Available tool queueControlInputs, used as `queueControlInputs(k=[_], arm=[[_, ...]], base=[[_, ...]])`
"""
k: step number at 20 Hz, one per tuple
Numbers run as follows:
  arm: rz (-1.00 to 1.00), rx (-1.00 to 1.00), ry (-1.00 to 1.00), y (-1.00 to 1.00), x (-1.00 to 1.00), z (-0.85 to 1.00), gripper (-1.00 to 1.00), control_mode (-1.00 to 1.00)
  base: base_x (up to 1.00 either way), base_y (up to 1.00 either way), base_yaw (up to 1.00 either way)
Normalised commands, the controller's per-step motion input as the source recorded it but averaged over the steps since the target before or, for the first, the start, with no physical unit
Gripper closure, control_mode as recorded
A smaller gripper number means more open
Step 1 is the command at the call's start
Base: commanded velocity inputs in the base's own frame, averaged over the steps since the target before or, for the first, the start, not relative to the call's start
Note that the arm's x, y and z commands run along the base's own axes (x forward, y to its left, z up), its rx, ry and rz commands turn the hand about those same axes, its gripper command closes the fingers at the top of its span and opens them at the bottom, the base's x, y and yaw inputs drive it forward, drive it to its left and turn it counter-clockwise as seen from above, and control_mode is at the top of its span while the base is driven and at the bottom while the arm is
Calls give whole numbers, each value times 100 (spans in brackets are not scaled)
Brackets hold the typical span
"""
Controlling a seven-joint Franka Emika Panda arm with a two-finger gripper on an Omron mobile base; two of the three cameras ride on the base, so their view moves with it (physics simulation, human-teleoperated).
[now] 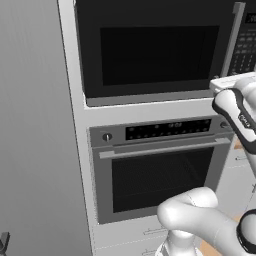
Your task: Open the microwave, place the bowl with waffle inside the microwave, then close the microwave door and turn it on.
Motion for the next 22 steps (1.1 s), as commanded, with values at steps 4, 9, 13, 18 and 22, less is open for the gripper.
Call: queueControlInputs(k=[4, 9, 13, 18, 22], arm=[[0, -8, 5, 18, 92, -12, 100, -100], [-4, -10, 0, 40, 56, -31, 100, -100], [-3, -15, 0, 68, 32, -46, 100, -100], [14, -23, 0, 68, -13, -39, 100, -100], [21, -4, -3, 7, -79, -9, 100, -100]], base=[[0, 0, 0], [0, 0, 0], [0, 0, 0], [0, 0, 0], [0, 0, 0]])
